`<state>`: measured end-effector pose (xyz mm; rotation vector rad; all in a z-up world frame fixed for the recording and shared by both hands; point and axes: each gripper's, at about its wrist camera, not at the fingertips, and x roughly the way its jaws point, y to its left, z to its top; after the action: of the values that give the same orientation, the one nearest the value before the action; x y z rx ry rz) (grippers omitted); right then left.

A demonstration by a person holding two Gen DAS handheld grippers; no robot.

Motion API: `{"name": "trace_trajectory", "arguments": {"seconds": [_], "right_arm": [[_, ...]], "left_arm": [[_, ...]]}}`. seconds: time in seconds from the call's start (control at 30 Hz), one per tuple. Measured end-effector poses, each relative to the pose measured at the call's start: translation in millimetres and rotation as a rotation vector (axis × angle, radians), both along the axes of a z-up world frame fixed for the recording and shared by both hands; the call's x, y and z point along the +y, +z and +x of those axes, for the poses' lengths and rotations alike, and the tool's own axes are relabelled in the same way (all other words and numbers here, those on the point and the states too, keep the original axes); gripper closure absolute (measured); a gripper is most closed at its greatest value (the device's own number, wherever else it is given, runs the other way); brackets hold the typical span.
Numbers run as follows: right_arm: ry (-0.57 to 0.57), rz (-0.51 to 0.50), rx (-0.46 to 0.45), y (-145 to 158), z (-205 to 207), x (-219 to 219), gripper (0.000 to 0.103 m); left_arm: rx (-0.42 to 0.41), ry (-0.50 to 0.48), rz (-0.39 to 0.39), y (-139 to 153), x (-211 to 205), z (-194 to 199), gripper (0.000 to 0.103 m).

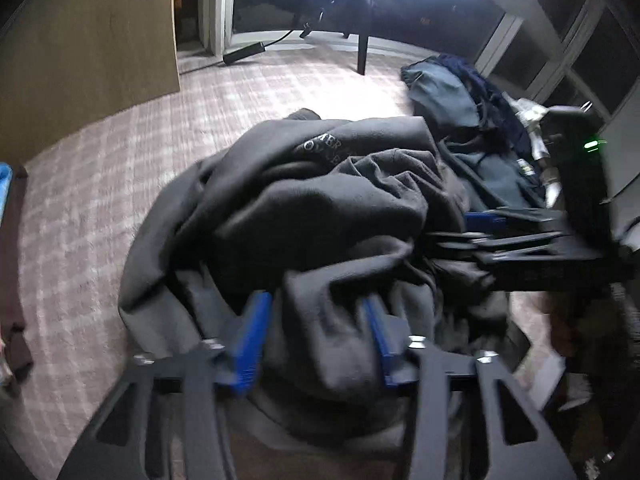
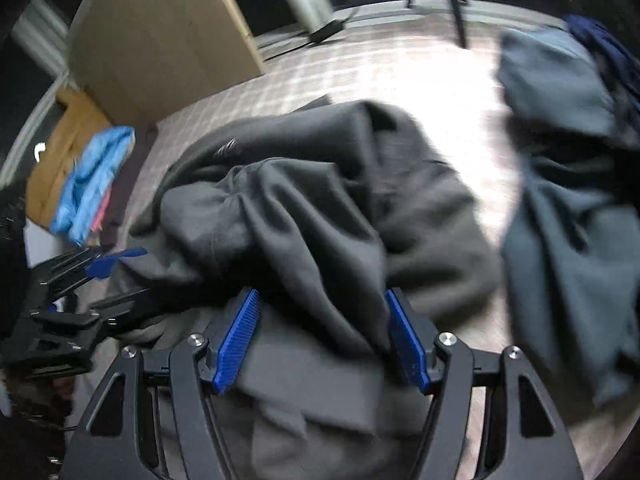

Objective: Fold clothes
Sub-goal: 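Grasp the dark grey sweatshirt from the heap with the right gripper, then pull the grey sweatshirt out of the heap with the right gripper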

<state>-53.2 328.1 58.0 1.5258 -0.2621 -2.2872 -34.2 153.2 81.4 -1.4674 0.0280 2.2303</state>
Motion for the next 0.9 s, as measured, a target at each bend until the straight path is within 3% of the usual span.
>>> {"name": "trace_trajectory", "arguments": {"seconds": [0.03, 0.13, 0.2, 0.27, 0.33, 0.4, 0.43, 0.53, 0.63, 0.7, 0.9], "right_arm": [[0.014, -0.016, 0.005, 3.0, 2.1, -3.4, 0.095], [0.027, -0.057, 0.074, 29.6, 17.6, 0.6, 0.095], [-0.001, -0.088, 0.13, 59.7, 39.8, 22.8, 0.095], [-0.032, -0.121, 0.183, 90.4, 63.0, 46.9, 0.096], [-0.095, -0.116, 0.238, 115.0, 86.7, 79.9, 0.096], [-0.187, -0.076, 0.288, 130.2, 108.1, 115.5, 0.096], [-0.248, -0.058, 0.299, 133.9, 118.2, 134.5, 0.096], [-0.48, 0.006, 0.297, 133.0, 143.5, 198.5, 0.097], [-0.657, 0.184, 0.215, 113.7, 150.2, 239.7, 0.096], [-0.649, 0.227, 0.174, 100.7, 149.6, 245.8, 0.096], [-0.568, 0.203, 0.17, 92.0, 143.6, 228.7, 0.096]], "left_arm": [[0.005, 0.01, 0.008, 3.7, -6.9, 2.4, 0.076], [0.04, 0.04, 0.0, 17.8, -24.7, 10.5, 0.076], [0.062, 0.049, 0.006, 28.8, -32.8, 16.1, 0.078], [0.081, 0.033, 0.008, 38.2, -34.6, 22.9, 0.075], [0.11, 0.013, -0.029, 46.0, -31.4, 30.7, 0.045], [0.132, -0.008, -0.049, 49.7, -27.0, 34.5, 0.03], [0.141, -0.02, -0.055, 50.9, -24.7, 35.6, 0.03], [0.142, -0.052, -0.065, 50.2, -14.1, 35.5, 0.029], [0.117, -0.067, -0.066, 45.5, -4.1, 32.9, 0.029], [0.101, -0.083, -0.066, 41.0, 1.5, 32.9, 0.028], [0.051, -0.107, -0.047, 20.2, 23.0, 27.6, 0.026]]}}
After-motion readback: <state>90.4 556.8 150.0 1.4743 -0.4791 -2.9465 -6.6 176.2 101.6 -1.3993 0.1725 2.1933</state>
